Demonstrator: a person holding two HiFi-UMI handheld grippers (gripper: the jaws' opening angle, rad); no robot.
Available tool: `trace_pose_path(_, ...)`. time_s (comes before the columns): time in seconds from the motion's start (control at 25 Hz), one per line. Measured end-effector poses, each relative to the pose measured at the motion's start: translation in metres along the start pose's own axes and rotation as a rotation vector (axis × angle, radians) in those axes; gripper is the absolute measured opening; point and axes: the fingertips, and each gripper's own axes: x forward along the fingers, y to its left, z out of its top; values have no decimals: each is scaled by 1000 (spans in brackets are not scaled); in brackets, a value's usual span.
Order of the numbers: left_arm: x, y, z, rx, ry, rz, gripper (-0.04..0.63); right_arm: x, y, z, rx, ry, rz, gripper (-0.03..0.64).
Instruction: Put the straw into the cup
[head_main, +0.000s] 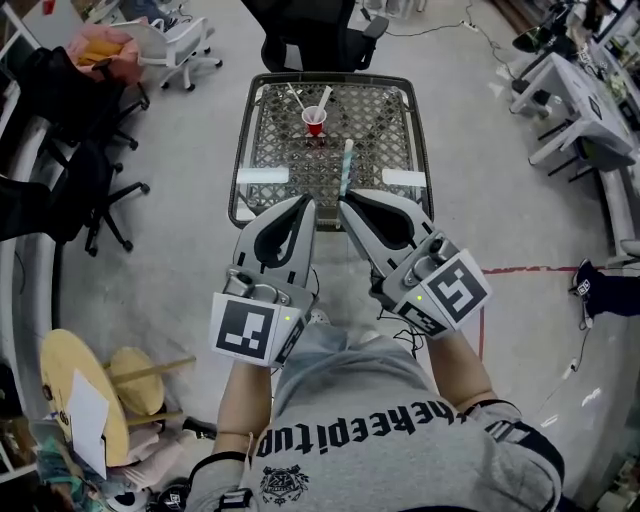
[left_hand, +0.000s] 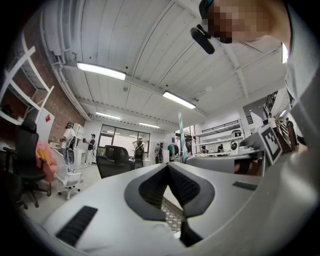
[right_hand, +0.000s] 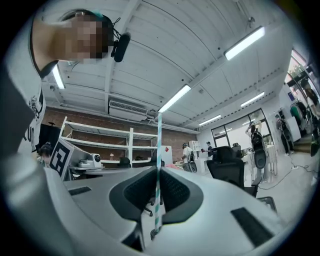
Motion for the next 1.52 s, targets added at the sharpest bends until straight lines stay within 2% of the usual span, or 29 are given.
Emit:
trace_pose_path(0.2, -2, 20, -7, 6, 26, -22, 17, 16, 0, 0, 51, -33, -27, 38)
trace_pose_path(0.32, 3, 26, -3, 0, -16, -44, 17, 20, -4, -3, 50, -31, -53, 38)
trace_pose_path(0.48, 10, 27, -3, -10, -25, -72, 17, 20, -11, -6, 40, -13, -92, 40)
trace_pose_path(0.72, 28, 22, -11, -13, 28, -100, 17, 19, -26, -4, 9, 0, -103, 38)
trace_pose_path(1.0, 57, 29, -13, -14, 20, -57, 17, 31, -55, -3, 23, -8, -66, 38)
trace_pose_path(1.16, 77, 34, -19, -3, 57, -31, 17, 40, -76, 0, 32, -10, -31, 38)
trace_pose_path(1.28, 95, 41, -16, -10, 14, 4, 17, 48, -94, -1, 29, -3, -8, 38)
trace_pose_path(1.52, 124, 53, -22, -14, 5, 71, 17, 62, -127, -3, 39, 3, 47, 38)
